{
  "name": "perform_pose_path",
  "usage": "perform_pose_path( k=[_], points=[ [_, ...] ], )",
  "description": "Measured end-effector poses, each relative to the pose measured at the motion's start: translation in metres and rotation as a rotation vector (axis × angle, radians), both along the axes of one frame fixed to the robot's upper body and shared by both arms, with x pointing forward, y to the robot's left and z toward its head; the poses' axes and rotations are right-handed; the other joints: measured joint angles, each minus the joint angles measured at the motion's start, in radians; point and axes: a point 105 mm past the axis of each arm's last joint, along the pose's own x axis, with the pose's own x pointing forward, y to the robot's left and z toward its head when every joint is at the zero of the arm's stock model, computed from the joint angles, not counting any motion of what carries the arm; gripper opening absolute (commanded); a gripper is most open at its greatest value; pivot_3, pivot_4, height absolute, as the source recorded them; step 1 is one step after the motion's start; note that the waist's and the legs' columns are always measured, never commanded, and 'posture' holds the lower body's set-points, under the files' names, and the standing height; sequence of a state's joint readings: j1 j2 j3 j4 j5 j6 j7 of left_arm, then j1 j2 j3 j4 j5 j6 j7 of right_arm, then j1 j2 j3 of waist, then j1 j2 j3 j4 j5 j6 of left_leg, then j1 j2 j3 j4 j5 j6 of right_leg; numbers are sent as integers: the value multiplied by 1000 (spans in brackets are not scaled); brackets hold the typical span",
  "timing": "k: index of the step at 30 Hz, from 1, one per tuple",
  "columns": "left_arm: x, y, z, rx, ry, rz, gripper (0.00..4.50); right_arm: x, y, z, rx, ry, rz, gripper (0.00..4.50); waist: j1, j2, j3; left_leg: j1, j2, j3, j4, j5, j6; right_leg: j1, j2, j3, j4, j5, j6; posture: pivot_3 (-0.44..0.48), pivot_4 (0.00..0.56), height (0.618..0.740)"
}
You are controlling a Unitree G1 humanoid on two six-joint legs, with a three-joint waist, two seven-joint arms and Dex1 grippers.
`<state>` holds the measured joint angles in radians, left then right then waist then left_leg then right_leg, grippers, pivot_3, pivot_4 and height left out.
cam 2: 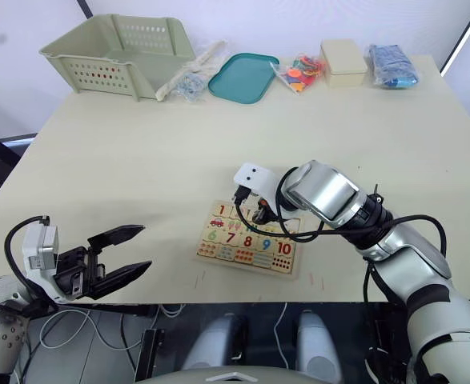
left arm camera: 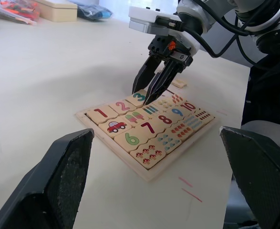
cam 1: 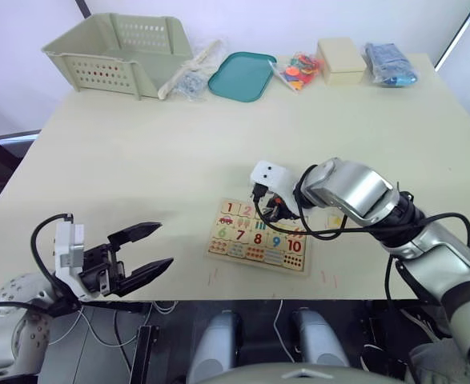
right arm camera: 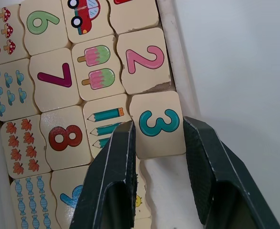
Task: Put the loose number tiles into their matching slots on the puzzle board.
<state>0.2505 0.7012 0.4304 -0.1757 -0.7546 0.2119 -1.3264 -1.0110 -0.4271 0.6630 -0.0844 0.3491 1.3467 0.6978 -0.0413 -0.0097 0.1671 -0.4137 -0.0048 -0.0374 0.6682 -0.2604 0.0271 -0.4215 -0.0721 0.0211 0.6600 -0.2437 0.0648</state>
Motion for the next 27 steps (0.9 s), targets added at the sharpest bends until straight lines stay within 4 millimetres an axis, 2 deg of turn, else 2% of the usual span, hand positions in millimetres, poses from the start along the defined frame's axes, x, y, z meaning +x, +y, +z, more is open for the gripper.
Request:
perform_pose_path(
  k=[27],
  points=[
    [0, 0, 0, 1, -4, -2, 4500, 1, -3, -1, -8, -3, 28, 882, 0, 0, 0, 0, 0, 0, 0, 0, 0, 0, 0, 0, 0, 0, 0, 0, 150, 740]
  ],
)
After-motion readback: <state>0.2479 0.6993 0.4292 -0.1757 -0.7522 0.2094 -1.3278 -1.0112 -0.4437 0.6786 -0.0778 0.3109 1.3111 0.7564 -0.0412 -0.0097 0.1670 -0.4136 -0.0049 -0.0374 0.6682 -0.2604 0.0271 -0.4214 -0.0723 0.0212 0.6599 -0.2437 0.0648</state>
